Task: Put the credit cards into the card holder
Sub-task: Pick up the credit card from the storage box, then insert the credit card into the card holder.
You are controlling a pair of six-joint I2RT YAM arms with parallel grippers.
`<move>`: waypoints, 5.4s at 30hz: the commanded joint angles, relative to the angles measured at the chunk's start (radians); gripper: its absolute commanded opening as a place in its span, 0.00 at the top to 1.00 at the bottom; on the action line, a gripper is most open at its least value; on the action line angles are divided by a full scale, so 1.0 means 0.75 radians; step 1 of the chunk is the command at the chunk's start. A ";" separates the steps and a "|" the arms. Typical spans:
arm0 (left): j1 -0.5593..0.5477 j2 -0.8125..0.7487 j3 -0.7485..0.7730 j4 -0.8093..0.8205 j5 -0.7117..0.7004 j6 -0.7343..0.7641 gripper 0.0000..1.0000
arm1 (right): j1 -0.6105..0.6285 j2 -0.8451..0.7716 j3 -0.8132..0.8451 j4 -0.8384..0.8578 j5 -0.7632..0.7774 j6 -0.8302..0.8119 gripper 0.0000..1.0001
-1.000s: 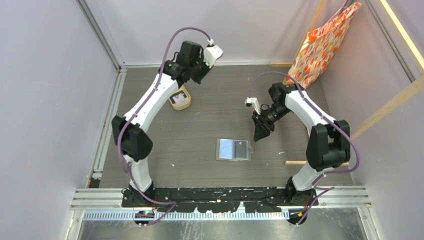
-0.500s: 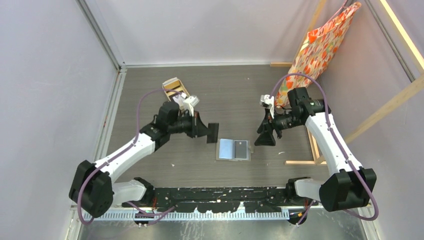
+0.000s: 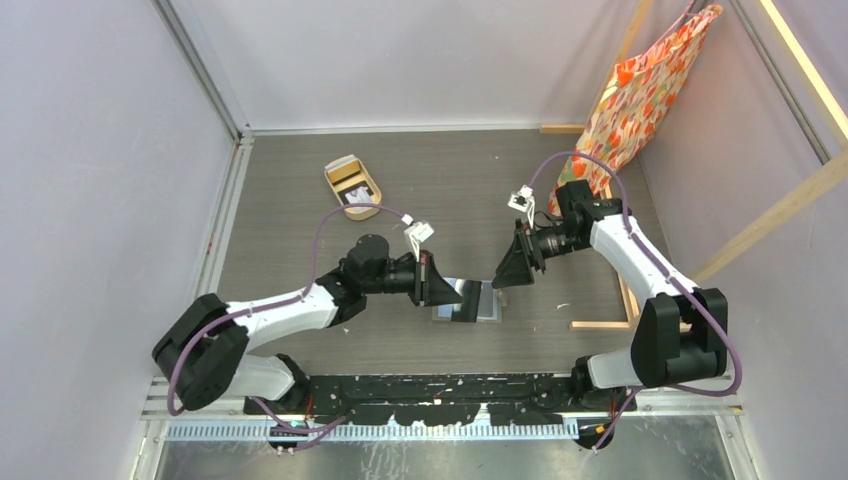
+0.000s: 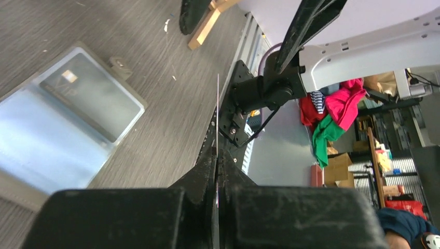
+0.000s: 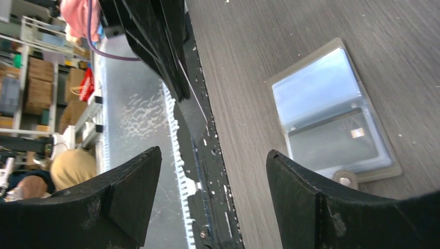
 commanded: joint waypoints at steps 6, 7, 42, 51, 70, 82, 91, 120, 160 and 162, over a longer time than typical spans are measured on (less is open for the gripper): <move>-0.033 0.143 0.027 0.403 0.025 -0.028 0.99 | 0.068 0.043 -0.040 0.239 -0.122 0.292 0.35; -0.033 0.152 0.031 0.400 0.023 -0.018 0.99 | 0.082 0.058 -0.035 0.238 -0.114 0.293 0.38; -0.049 0.495 -0.141 1.215 0.057 -0.337 0.70 | 0.160 0.229 0.116 -0.087 -0.143 -0.048 0.99; -0.034 0.504 -0.186 1.229 0.036 -0.371 1.00 | 0.164 0.208 0.112 -0.053 -0.001 -0.023 0.52; 0.132 0.114 -0.054 -0.085 0.077 -0.086 1.00 | 0.214 0.005 -0.090 0.196 0.524 -0.041 0.29; 0.132 0.577 -0.007 0.401 0.203 -0.264 1.00 | 0.310 0.326 0.044 0.180 0.648 0.094 0.82; 0.213 0.777 0.003 0.735 0.320 -0.498 1.00 | 0.328 0.454 0.105 0.169 0.666 0.124 0.83; 0.206 0.795 0.132 0.337 0.245 -0.418 1.00 | 0.343 0.566 0.133 0.153 0.878 0.150 0.84; 0.170 0.761 0.193 0.054 0.155 -0.315 1.00 | 0.354 0.554 0.133 0.145 0.915 0.145 0.84; 0.171 0.764 0.197 0.051 0.154 -0.316 1.00 | 0.356 0.552 0.133 0.147 0.917 0.146 0.84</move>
